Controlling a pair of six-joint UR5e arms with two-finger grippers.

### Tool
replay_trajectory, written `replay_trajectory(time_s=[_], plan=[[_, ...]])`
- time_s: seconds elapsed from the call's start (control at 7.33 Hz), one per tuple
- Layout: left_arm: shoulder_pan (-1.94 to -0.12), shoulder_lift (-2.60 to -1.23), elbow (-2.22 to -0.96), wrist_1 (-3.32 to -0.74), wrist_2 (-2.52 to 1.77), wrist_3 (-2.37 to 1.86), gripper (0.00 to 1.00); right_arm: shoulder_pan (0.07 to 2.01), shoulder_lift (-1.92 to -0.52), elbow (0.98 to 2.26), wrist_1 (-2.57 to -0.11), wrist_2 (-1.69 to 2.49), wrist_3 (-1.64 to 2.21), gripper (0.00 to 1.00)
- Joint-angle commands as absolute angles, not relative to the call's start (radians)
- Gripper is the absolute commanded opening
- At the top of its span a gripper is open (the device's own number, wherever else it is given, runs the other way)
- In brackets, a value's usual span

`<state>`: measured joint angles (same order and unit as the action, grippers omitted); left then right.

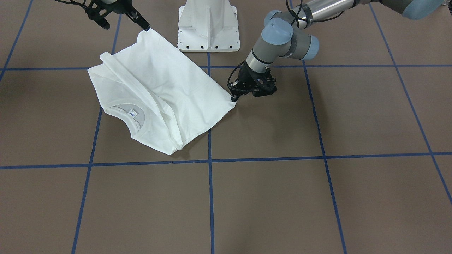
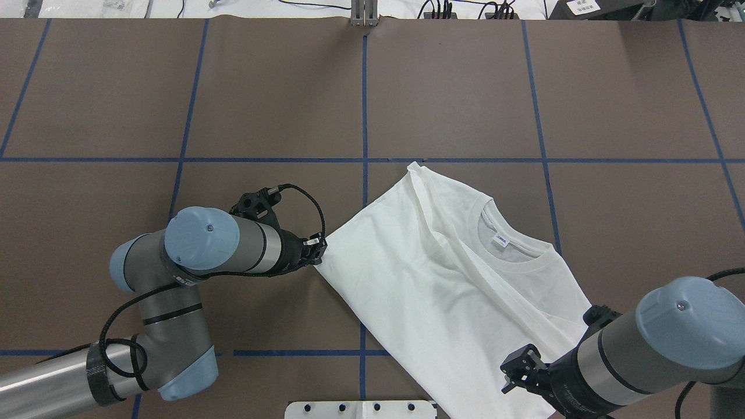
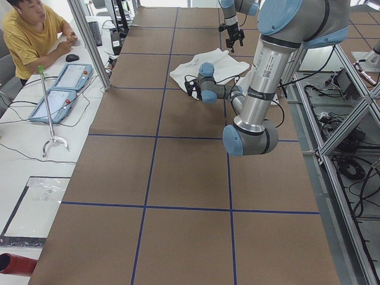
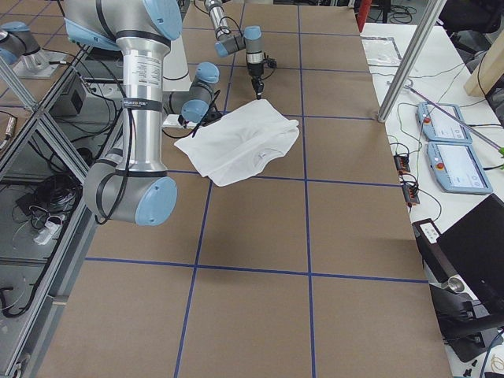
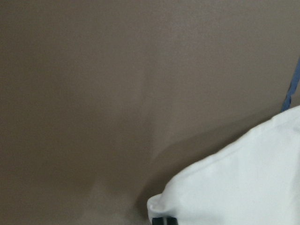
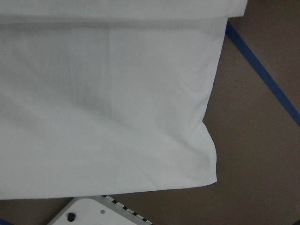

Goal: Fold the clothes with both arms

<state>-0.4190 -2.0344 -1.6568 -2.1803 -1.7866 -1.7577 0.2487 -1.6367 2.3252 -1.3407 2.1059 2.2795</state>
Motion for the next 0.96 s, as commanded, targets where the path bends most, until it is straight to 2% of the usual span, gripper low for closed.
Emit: replay_trajectory(time_s=[0.0, 0.14, 0.27, 0.41, 0.82], plan=[[-0.451, -2.036, -1.655, -2.180, -1.775, -1.701, 0.00, 0.258, -1.637, 2.326, -1.341, 2.106, 2.279, 1.00], [-0.454, -2.034, -1.654, -2.177, -1.769, -1.694, 0.04, 0.258, -1.635, 2.326, -1.339, 2.106, 2.279, 1.00], [-0.454, -2.036, -1.657, -2.175, -1.769, -1.695, 0.81, 0.262, -1.635, 2.326, -1.339, 2.106, 2.279, 1.00], [-0.454, -2.037, -1.661, -2.172, -1.775, -1.703, 0.83, 0.277, -1.634, 2.327, -1.338, 2.106, 2.278, 1.00], [-0.428, -2.036, -1.646, -2.178, -1.776, -1.706, 0.78, 0.342, -1.595, 2.319, -1.339, 2.108, 2.276, 1.00]])
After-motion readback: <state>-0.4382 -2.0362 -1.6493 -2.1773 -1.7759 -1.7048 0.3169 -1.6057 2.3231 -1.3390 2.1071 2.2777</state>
